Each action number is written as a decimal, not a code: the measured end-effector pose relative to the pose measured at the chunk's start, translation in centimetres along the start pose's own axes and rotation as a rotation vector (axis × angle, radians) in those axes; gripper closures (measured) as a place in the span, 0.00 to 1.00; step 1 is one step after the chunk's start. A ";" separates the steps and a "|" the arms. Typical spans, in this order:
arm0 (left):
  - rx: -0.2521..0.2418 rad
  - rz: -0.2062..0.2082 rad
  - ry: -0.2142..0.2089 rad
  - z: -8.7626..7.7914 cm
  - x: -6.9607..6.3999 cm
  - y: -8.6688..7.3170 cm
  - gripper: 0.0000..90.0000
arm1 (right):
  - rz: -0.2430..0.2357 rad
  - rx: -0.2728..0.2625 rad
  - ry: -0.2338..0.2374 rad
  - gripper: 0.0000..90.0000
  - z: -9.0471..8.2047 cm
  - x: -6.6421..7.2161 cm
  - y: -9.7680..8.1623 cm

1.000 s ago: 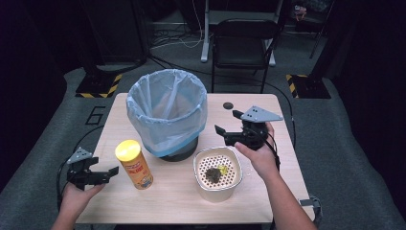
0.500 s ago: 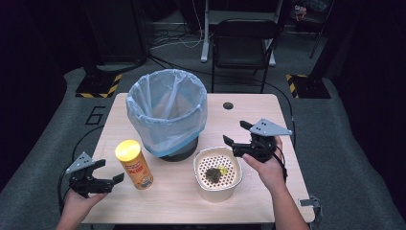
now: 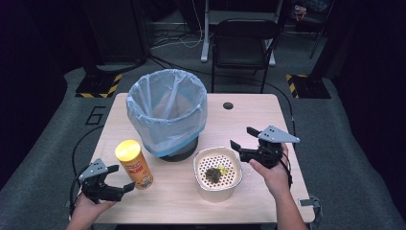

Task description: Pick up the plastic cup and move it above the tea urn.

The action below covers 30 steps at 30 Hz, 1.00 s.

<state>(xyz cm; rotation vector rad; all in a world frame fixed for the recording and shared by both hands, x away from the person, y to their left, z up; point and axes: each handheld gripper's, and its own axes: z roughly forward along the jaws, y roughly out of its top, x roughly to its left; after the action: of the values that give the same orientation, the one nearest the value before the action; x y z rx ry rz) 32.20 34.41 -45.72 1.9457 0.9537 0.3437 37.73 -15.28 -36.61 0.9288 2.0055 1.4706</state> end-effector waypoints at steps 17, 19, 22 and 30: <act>-0.051 -0.040 -0.024 2.6 0.9 0.1 0.09 | 0.023 0.007 -0.022 0.24 -0.5 -0.8 -0.9; -0.080 -0.037 -0.016 2.6 0.9 0.3 0.11 | 0.032 0.003 -0.028 0.24 -0.5 -1.0 -1.0; -0.102 -0.018 -0.001 3.0 0.8 0.2 0.17 | 0.040 -0.010 -0.036 0.24 -0.6 -1.3 -1.2; -0.098 0.076 0.042 2.5 0.2 0.3 0.26 | 0.061 0.003 -0.032 0.24 -0.3 -1.5 -1.6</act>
<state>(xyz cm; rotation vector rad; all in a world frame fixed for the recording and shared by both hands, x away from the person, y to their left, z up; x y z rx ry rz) 33.92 32.99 -46.82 1.8946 0.8750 0.4688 38.13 -16.96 -38.04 1.0171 1.9731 1.4762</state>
